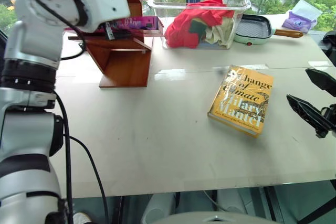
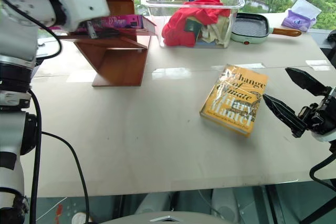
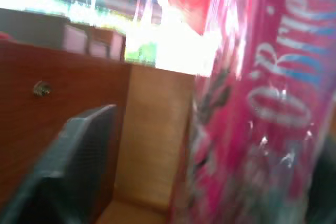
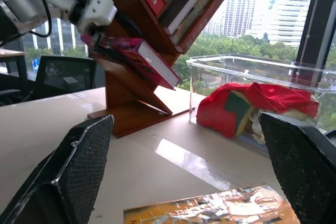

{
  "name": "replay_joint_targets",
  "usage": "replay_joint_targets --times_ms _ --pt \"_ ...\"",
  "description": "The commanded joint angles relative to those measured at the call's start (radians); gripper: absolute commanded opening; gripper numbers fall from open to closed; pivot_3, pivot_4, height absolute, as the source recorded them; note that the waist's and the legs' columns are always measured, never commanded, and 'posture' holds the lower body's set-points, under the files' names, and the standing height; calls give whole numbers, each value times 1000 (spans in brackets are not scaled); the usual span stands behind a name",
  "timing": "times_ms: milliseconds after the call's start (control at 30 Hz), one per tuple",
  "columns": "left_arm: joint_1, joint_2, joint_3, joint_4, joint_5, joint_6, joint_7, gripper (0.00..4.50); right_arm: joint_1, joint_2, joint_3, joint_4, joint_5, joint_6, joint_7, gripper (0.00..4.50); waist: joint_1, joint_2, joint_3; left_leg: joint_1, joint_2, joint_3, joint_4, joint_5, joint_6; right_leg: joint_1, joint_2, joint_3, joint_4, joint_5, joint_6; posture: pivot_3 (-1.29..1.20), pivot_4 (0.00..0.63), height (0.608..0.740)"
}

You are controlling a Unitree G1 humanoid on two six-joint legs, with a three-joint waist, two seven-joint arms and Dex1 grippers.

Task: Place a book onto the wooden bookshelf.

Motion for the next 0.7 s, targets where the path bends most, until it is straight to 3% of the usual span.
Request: replay_joint_targets --times_ms 33,133,300,467,700 --pt "-2 60 239 -288 -401 470 -171 4441 30 -26 -75 -41 13 3 -18 4500 -7 -2 1 -2 0 0 0 0 0 -2 0 0 1 0 0 0 150 725" --pt "87 100 368 -509 -655 821 -181 4441 69 -51 -107 -54 12 24 -20 4500 -23 -1 1 -8 0 -3 5 0 0 -4 0 -4 2 0 0 0 150 725" --pt "454 -34 550 -914 -892 1091 44 4441 137 -122 -167 -55 -28 60 3 4500 -18 7 -3 5 0 -1 1 -3 4 3 -3 -2 0 0 0 0 150 725" --pt "994 -148 600 -1096 -765 898 152 4441 237 -166 -280 -52 -45 114 36 4500 -18 0 -1 9 7 3 0 -1 2 4 5 2 1 2 -3 0 150 725" --pt "1257 -168 689 -986 -713 690 141 4441 321 -182 -349 -54 -64 162 70 4500 23 -1 -1 12 8 14 -4 -5 6 3 5 6 -1 2 -4 0 150 725"
